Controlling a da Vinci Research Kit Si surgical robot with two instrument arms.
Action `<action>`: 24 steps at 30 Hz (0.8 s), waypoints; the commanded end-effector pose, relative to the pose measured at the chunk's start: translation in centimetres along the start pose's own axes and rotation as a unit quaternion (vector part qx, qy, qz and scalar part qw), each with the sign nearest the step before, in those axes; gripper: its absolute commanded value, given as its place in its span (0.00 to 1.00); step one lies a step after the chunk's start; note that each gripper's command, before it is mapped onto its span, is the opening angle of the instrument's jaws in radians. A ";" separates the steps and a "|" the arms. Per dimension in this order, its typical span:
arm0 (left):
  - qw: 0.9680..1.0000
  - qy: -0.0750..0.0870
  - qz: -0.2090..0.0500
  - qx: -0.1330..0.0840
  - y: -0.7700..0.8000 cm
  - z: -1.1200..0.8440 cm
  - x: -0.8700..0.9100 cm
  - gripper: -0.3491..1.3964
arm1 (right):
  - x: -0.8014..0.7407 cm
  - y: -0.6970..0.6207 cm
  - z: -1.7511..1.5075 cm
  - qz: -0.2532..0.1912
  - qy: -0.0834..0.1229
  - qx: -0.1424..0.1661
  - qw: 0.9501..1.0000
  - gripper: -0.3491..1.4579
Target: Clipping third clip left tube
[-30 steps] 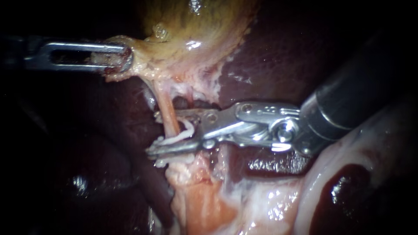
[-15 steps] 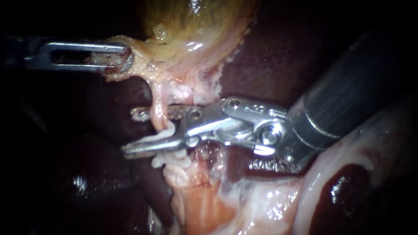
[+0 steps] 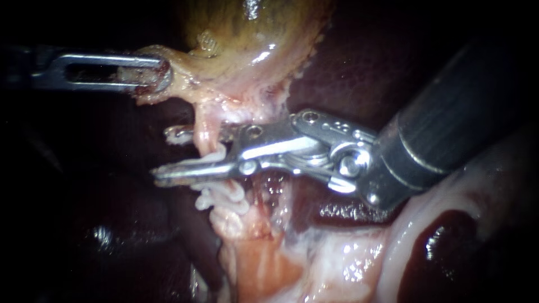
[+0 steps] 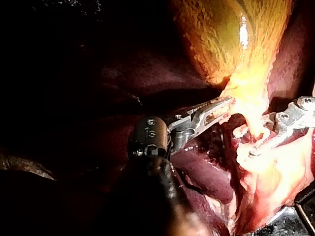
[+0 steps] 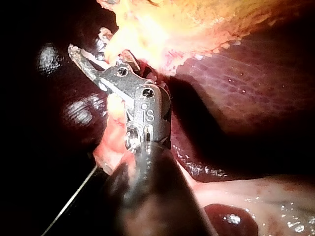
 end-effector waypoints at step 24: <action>1.000 0.000 0.000 0.000 -0.01 0.00 0.00 0.00 | 0.14 -0.04 -0.23 0.068 0.007 -0.015 0.998 0.00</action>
